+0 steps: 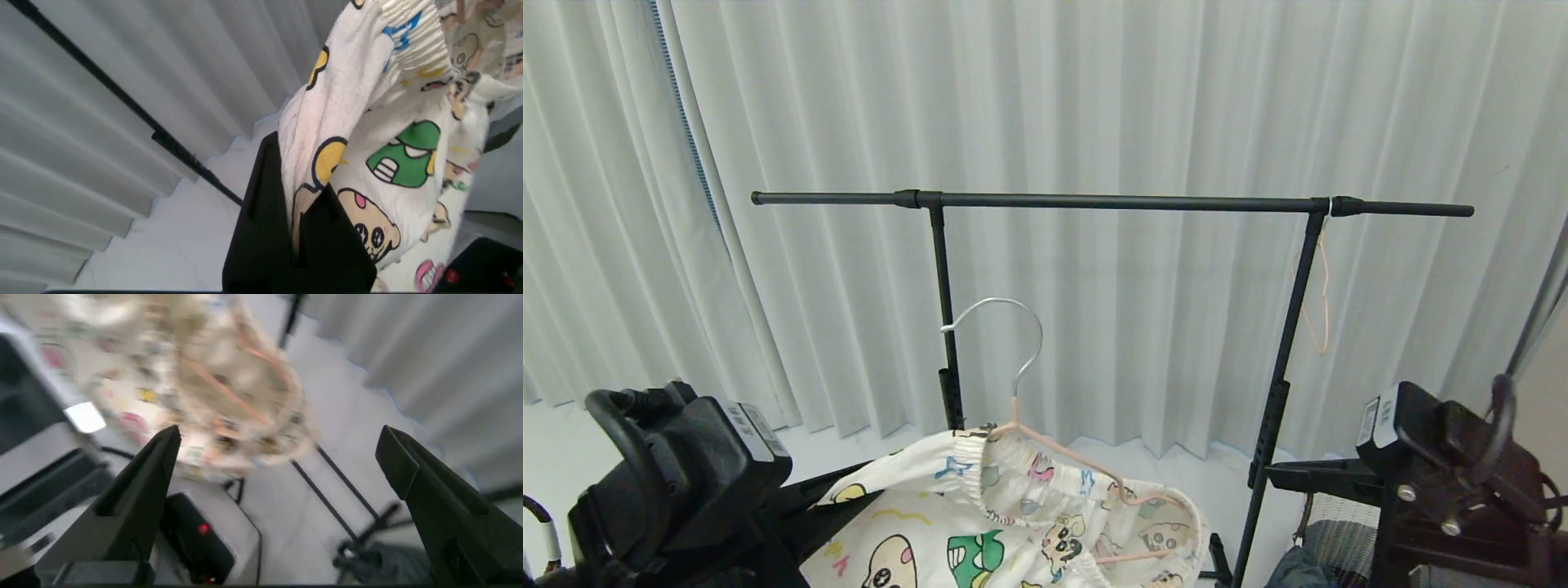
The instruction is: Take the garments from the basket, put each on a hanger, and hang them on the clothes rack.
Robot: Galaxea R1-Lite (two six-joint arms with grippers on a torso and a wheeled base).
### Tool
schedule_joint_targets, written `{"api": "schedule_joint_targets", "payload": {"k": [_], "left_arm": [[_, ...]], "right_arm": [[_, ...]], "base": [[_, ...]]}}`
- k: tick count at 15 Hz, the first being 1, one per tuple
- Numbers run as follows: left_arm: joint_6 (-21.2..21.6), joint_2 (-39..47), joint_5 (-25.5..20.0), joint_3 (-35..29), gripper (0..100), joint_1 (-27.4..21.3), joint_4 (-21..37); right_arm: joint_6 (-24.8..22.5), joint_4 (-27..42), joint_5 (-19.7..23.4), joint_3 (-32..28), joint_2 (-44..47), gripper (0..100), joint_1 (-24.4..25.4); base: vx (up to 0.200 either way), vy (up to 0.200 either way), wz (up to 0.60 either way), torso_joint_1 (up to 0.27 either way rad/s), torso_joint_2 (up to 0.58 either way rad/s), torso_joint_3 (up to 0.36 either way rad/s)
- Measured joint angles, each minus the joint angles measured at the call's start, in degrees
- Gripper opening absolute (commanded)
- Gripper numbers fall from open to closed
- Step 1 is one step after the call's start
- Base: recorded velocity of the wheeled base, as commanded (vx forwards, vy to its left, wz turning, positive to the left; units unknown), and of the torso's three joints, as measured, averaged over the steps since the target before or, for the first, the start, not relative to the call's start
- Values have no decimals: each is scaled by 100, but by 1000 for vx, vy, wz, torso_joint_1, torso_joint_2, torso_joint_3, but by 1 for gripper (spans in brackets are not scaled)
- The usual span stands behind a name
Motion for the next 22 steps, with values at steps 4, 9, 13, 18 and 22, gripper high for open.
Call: {"api": "schedule_joint_targets", "payload": {"k": [4, 9, 13, 18, 22], "left_arm": [[-40, 20, -288, 5, 0, -485, -29], [0, 93, -301, -22, 0, -952, -200], [17, 201, -301, -30, 0, -1098, -512], [20, 223, -299, -56, 0, -1151, -528], [22, 232, -301, -94, 0, -1151, -523]], "right_arm": [[-541, 6, 187, -222, 140, 100, 48], [-1203, -16, 823, -478, 770, 100, 52], [-1231, -13, 835, -590, 1181, 100, 39], [-1228, 2, 823, -657, 1428, 100, 5], [-1228, 9, 823, -662, 1471, 0, 0]], "base": [[0, 0, 0, 0, 0, 0], [0, 0, 0, 0, 0, 0], [0, 0, 0, 0, 0, 0], [0, 0, 0, 0, 0, 0], [0, 0, 0, 0, 0, 0]]}}
